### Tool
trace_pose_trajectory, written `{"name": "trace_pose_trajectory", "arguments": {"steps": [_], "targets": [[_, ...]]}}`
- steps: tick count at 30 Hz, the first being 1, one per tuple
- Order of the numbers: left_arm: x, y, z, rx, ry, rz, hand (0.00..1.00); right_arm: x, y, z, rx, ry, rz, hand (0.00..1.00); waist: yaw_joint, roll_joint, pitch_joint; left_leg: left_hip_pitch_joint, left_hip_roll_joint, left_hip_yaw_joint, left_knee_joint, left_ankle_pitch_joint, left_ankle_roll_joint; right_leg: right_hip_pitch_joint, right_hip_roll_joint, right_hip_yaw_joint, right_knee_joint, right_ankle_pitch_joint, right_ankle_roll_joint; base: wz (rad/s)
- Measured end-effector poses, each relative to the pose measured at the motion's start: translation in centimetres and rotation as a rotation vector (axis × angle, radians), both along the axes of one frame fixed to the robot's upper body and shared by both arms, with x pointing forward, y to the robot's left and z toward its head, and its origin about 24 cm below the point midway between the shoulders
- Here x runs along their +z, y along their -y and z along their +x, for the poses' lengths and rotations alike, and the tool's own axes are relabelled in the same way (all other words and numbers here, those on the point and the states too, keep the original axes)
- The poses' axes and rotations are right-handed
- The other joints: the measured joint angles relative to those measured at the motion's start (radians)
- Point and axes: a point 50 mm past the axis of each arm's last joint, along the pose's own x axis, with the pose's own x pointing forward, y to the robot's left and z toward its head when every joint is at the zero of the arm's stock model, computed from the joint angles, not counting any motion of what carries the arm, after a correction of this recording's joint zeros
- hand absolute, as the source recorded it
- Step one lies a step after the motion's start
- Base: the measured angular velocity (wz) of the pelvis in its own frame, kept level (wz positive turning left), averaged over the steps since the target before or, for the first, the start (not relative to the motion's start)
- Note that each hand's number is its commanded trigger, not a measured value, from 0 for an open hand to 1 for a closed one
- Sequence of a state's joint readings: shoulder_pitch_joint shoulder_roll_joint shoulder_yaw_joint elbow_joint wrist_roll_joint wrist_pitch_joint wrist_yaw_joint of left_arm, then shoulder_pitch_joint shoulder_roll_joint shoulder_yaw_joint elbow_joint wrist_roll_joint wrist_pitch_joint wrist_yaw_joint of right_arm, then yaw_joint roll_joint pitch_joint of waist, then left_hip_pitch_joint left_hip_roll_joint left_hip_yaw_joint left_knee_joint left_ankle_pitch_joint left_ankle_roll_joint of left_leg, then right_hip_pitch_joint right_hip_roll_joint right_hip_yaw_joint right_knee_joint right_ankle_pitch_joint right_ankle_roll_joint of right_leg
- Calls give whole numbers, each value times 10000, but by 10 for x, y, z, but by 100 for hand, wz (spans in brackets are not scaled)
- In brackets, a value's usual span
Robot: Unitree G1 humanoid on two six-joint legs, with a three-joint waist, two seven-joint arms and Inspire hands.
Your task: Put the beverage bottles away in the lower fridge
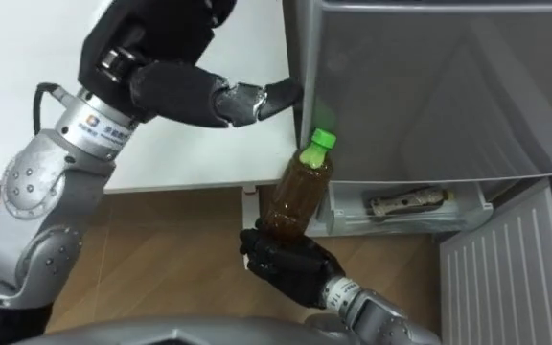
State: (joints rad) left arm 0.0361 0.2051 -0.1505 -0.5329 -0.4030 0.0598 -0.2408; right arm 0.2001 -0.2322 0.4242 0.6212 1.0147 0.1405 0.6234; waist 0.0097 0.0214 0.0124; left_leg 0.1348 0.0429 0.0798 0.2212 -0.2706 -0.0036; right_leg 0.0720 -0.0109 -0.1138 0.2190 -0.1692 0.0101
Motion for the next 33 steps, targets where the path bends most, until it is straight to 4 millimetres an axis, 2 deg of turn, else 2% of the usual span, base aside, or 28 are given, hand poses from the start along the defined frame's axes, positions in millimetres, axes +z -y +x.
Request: {"name": "trace_pose_trajectory", "arguments": {"steps": [5,8,10,11,13,18,20,22,23,27,30,33], "targets": [[14,-22,0,1477,701,-301,0,-2,11,-8,-631,-143,-172,100,359,-13,-9,147,-8,-133,-7,0,1,189,-4,-59,-6,-1,2,3],[25,-33,-3,2156,1326,-438,0,1,15,-10,-930,4,-175,100,746,21,-34,245,-8,-126,-104,-2,-1,252,6,-50,-29,-3,3,-3],[33,-52,-5,3568,1863,-417,0,1,20,-14,-1113,69,-387,100,904,76,-97,359,-22,-271,-163,-2,0,431,18,-118,-159,4,-6,6],[35,-57,-6,3939,2019,-452,0,1,22,-15,-1148,56,-473,100,942,87,-103,409,-24,-295,-164,-2,-1,487,18,-149,-172,3,-6,9],[41,-76,-10,5280,2464,-523,0,1,28,-21,-1314,-21,-708,100,1277,149,-128,532,-20,-277,-196,-1,-1,578,23,-131,-173,-12,-1,0],[45,-117,-20,8207,2774,-1120,0,1,36,-23,-1490,-11,-1126,100,1616,147,-119,530,-35,-327,-196,1,2,615,10,-166,-210,-15,1,1],[36,-132,-22,9290,2337,-1154,0,2,38,-24,-1420,-32,-1423,100,1629,153,-121,555,-38,-364,-196,1,3,708,9,-222,-331,-11,3,10],[12,-152,-25,10622,1149,-1173,0,4,38,-28,-1550,-92,-1495,100,1709,165,-124,582,-36,-414,-220,1,3,697,8,-285,-357,-20,7,7],[4,-156,-27,10933,764,-1132,0,4,38,-28,-1564,-99,-1509,100,1683,206,-100,580,-36,-414,-218,1,2,702,7,-298,-368,-20,6,0],[-53,-174,-38,12197,-2077,-986,0,3,37,-29,-1671,-253,-1592,100,1597,158,-128,553,-54,-529,-175,2,2,823,-5,-418,-476,-18,6,8],[-91,-178,-46,12499,-4291,-2391,0,2,36,-32,-1648,-401,-1550,100,1624,143,-126,675,-56,-550,-254,3,4,864,-6,-418,-510,-19,7,0],[-130,-177,-61,12808,-6389,-2553,0,1,35,-34,-1590,-577,-1492,100,1626,109,-142,708,-57,-541,-308,5,7,840,-5,-393,-500,-19,8,-3]]}}
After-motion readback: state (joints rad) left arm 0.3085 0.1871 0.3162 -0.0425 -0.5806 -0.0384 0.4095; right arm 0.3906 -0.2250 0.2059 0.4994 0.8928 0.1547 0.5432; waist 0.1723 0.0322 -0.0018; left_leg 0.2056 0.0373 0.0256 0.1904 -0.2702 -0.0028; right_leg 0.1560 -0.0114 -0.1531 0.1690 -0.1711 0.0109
